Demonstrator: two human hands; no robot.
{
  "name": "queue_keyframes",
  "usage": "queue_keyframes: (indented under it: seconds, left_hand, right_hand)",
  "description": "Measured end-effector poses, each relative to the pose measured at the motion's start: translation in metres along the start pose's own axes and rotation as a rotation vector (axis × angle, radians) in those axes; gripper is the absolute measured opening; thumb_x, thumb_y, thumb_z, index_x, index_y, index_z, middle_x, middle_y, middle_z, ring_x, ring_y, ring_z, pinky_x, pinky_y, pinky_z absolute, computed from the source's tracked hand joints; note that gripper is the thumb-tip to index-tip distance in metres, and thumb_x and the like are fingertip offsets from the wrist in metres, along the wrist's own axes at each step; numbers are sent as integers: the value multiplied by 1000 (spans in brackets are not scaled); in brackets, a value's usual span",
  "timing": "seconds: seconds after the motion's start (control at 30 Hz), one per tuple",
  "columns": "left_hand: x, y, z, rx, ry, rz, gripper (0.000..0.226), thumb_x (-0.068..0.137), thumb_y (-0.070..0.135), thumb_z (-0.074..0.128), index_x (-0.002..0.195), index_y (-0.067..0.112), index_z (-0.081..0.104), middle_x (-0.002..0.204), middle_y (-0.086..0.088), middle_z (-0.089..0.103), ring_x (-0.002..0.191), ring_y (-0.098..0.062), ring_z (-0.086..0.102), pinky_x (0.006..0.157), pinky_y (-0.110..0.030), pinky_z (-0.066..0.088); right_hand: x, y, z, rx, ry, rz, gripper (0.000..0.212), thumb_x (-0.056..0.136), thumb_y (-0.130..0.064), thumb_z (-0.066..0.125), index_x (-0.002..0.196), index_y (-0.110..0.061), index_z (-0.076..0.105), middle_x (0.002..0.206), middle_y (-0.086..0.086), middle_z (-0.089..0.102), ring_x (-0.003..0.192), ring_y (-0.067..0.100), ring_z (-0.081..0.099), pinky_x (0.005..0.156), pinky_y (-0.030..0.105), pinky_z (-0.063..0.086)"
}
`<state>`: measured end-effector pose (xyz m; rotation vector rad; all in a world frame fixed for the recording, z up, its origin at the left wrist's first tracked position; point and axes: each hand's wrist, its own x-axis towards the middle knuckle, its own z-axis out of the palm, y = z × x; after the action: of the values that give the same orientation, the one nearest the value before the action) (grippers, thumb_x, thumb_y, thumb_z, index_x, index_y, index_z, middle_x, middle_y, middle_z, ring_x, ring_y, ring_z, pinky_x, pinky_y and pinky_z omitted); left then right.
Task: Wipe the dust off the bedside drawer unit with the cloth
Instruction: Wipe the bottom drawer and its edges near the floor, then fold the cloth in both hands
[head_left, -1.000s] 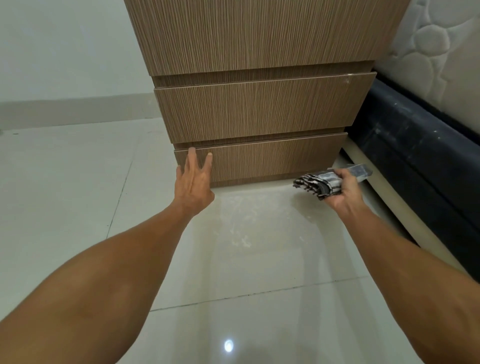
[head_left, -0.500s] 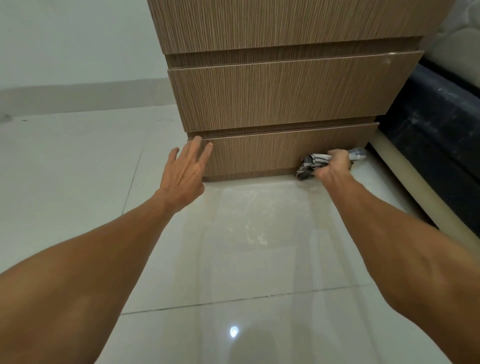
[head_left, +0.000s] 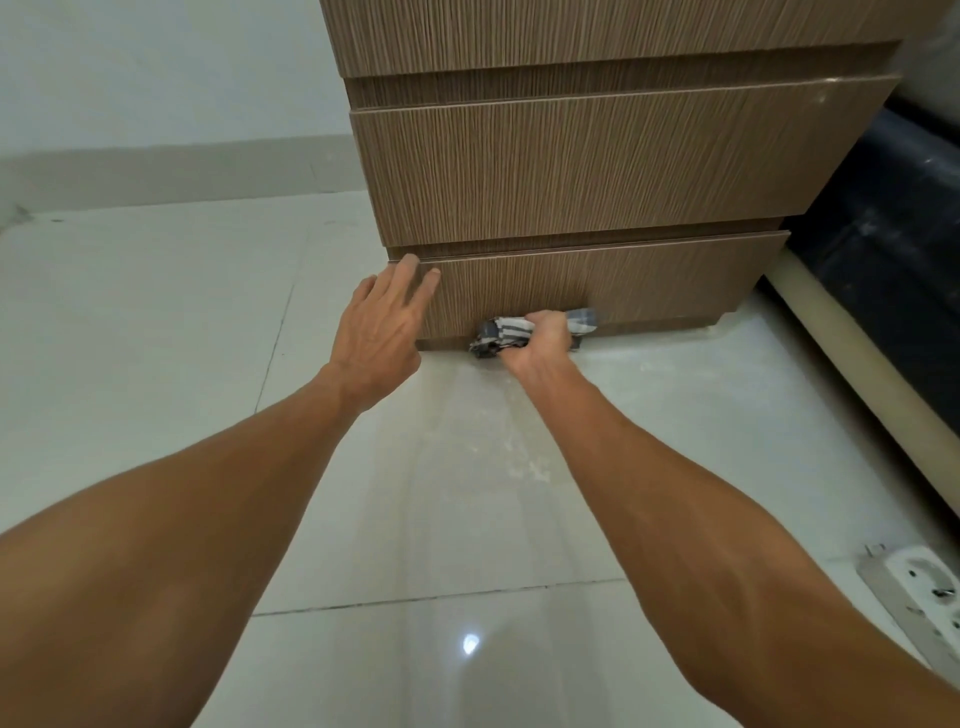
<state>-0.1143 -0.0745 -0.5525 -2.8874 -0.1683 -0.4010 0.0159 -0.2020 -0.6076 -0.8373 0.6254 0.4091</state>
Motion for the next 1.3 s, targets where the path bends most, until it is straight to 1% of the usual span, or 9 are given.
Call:
queue_keyframes:
  seconds: [0.23,0.33,0.43,0.53,0.63,0.83,1.03,1.17,1.3]
  left_hand:
    - [2,-3,-12,-28,-22,17,77,69,2,67,140,4,37,136,-17,41,118,-34,47,101,-40,40]
    - [2,-5,-17,-39,-5,20,77,68,-4,64,141,3,37,136,-16,44,115,-33,50,98,-39,42]
    - [3,-12,-18,-61,61,57,69,69,-12,56,136,1,44,123,-17,53,96,-33,57,77,-38,48]
    - [1,-20,-14,-80,50,40,63,71,-13,52,132,1,47,114,-18,54,85,-33,55,65,-37,41]
    - [-12,-17,-10,-256,-136,-166,55,82,-1,52,136,3,42,117,-17,52,96,-33,52,74,-39,42]
    - [-41,-11,-55,-790,-479,-585,39,96,16,39,130,1,46,126,-19,58,113,-34,55,92,-42,44]
    - [-43,-14,-162,-1361,-804,-1206,72,94,64,14,130,13,51,123,-5,57,119,-25,51,102,-42,36]
    - [-35,-20,-249,-1566,-768,-1393,68,94,66,22,123,14,55,121,-5,63,109,-23,59,90,-40,47]
    - [-21,-27,-335,-1661,-736,-1440,54,96,59,31,122,21,59,111,-4,68,89,-18,64,66,-31,49]
  right_hand:
    - [-42,39,18,-222,-192,165,30,84,8,36,109,-4,47,95,19,57,75,34,59,63,46,51]
    - [-56,44,11,-453,-345,241,19,88,8,36,98,2,51,91,18,62,79,34,62,67,43,51]
    - [-54,45,5,-680,-452,305,36,83,8,42,117,1,53,113,22,65,105,37,65,86,48,54]
    - [-52,35,3,-820,-511,317,48,77,8,43,124,2,53,115,22,65,103,38,67,92,52,53]
    - [-59,21,1,-873,-517,333,58,75,7,44,132,1,47,119,22,64,98,36,67,90,53,54]
    - [-120,-14,6,-874,-389,382,41,73,7,42,110,-5,55,108,18,65,91,34,68,78,45,59]
    - [-226,-68,30,-909,-270,486,20,78,5,41,85,-5,58,76,10,66,61,26,69,61,33,57]
    - [-297,-109,60,-854,-257,552,23,79,3,41,88,-7,61,69,7,72,63,26,71,70,38,57]
    - [-359,-150,100,-900,-238,578,44,73,2,47,114,-4,61,108,18,71,98,36,69,86,49,57]
